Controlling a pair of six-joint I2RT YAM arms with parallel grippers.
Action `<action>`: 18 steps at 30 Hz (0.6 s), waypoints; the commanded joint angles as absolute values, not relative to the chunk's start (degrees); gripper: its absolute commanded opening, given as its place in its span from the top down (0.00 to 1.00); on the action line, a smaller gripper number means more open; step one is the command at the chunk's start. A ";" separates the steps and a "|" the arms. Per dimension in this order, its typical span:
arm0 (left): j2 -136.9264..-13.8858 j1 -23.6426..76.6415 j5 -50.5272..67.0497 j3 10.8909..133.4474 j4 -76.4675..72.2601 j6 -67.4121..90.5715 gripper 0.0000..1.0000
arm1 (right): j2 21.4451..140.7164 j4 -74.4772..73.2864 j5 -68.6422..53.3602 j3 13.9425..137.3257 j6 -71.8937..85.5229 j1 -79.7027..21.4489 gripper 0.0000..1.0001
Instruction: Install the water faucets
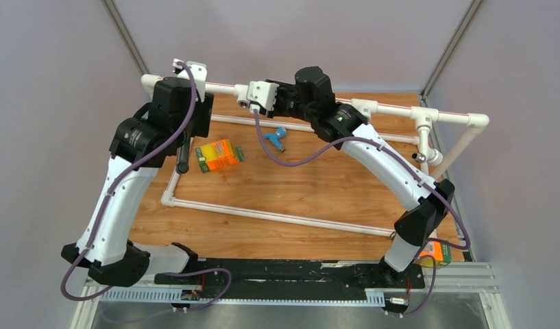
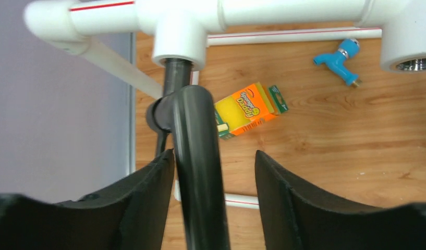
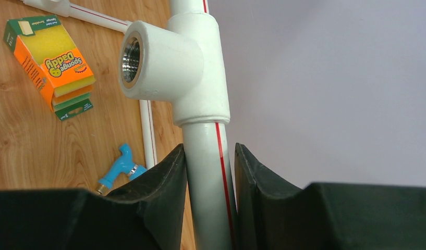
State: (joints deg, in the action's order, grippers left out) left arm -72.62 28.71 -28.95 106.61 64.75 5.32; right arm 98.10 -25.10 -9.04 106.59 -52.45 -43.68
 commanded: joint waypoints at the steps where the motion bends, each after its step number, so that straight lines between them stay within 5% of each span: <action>1: -74.70 28.56 -23.12 106.79 68.99 5.01 0.40 | 102.48 -31.64 -12.48 104.41 -45.97 -44.38 0.98; 2: -75.14 28.56 -21.81 107.31 69.43 4.23 0.45 | 102.57 -31.64 -12.39 104.41 -45.97 -44.38 0.98; 5: -77.07 28.56 -18.55 108.45 71.88 2.55 0.80 | 102.83 -31.73 -12.39 104.33 -45.97 -44.38 0.98; 8: -78.92 28.56 -14.78 109.25 75.31 0.97 0.99 | 103.01 -31.64 -12.13 104.59 -46.05 -44.38 0.98; 14: -79.81 29.88 -14.23 106.61 75.33 0.09 0.96 | 104.06 -31.73 -11.95 105.47 -46.41 -43.95 0.99; 18: -78.23 29.71 -20.65 109.68 71.81 0.09 0.67 | 105.90 -31.64 -12.39 108.27 -46.32 -42.37 0.99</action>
State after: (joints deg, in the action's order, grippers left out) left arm -76.62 27.16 -26.28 109.36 69.84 3.81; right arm 99.04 -26.33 -9.32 107.87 -52.29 -43.07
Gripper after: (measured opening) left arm 0.369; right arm 0.371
